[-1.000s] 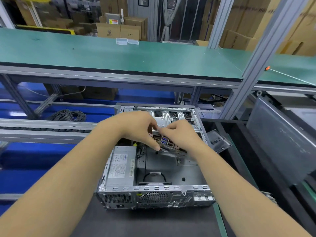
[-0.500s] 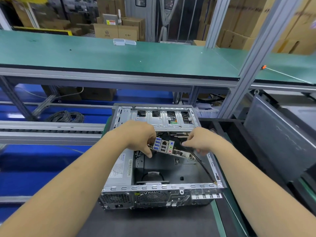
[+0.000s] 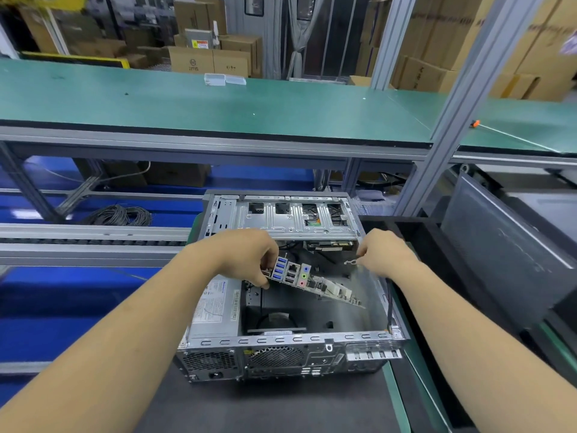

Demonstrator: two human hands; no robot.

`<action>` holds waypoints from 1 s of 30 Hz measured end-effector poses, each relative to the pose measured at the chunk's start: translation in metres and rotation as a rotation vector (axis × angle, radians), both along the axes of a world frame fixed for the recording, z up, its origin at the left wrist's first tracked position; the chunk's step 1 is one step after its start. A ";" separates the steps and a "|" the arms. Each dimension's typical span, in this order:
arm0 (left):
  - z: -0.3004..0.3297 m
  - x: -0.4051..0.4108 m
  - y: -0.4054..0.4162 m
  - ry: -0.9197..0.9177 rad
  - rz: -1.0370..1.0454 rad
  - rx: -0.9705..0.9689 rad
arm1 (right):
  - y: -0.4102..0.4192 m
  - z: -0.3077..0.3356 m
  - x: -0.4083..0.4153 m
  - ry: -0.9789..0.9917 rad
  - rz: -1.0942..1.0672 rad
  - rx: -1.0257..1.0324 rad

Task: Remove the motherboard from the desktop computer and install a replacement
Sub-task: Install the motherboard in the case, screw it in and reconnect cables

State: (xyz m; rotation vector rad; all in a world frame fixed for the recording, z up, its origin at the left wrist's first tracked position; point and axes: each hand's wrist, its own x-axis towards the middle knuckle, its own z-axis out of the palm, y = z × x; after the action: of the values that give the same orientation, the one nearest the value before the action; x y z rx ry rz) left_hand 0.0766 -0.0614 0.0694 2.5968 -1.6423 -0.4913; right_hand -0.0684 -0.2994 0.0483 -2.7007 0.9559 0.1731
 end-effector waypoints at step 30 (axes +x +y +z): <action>0.071 0.010 -0.013 -0.190 -0.105 -0.509 | 0.061 0.040 0.034 -0.702 0.214 0.793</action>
State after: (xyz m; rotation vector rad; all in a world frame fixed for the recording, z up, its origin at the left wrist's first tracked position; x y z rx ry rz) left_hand 0.0863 -0.0744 0.1406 2.2388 -1.6856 0.1651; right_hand -0.0347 -0.2381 0.0883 -1.8807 0.2822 -0.2855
